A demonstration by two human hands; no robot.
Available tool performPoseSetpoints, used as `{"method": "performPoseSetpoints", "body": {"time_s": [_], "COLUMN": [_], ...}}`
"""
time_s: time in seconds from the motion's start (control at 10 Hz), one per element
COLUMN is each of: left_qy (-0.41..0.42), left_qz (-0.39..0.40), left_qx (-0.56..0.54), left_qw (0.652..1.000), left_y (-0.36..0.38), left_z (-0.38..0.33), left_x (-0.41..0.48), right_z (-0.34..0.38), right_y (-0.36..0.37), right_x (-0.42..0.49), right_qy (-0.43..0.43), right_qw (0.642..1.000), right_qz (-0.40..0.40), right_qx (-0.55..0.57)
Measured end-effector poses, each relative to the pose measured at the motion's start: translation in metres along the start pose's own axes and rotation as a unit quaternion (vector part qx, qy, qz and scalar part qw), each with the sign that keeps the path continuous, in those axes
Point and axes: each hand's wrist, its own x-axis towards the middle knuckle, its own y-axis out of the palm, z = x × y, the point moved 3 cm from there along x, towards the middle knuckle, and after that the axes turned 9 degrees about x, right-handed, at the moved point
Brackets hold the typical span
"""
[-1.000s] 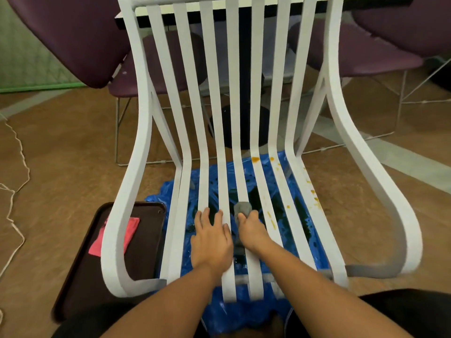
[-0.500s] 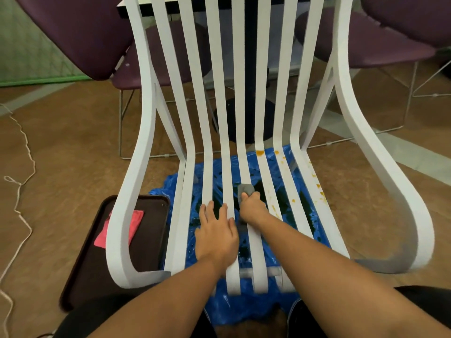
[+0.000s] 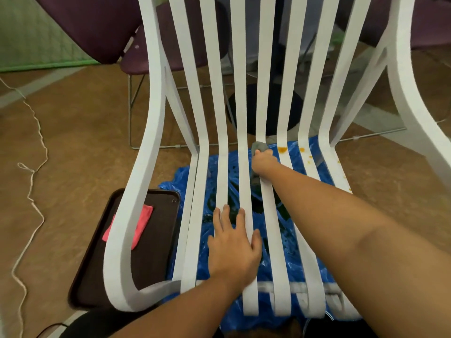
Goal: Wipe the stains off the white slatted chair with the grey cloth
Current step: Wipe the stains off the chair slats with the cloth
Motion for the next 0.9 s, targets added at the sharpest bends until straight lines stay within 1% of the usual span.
{"method": "performPoseSetpoints", "body": {"time_s": [0.1,0.3,0.4,0.5,0.7,0.8,0.9], "left_qy": [0.000,-0.001,-0.003,-0.002,-0.006,-0.011,-0.015], "left_qz": [0.000,-0.001,-0.010,-0.012,-0.036,-0.042,-0.048], "left_qx": [-0.005,-0.006,-0.013,-0.012,-0.012,-0.013,-0.021], "left_qw": [1.000,1.000,1.000,1.000,0.999,0.999,0.998], "left_y": [0.002,0.003,0.002,0.002,0.000,0.000,-0.001], "left_z": [0.001,0.002,0.002,0.002,0.002,0.001,0.001], "left_x": [0.000,0.001,0.002,0.001,0.001,0.000,-0.001], "right_z": [0.007,0.011,0.004,-0.010,-0.051,-0.072,-0.090], "right_y": [0.001,0.002,0.001,0.005,0.016,0.019,0.025], "right_x": [0.017,0.010,-0.001,-0.019,-0.062,-0.091,-0.113], "right_qy": [-0.030,-0.031,-0.009,-0.030,-0.048,-0.050,-0.063], "right_qw": [0.998,0.999,0.999,0.999,0.998,0.998,0.997], "right_qz": [-0.031,-0.015,-0.031,-0.024,-0.044,-0.036,-0.042], "right_qx": [0.055,0.027,0.017,-0.010,0.003,0.006,-0.014]}}
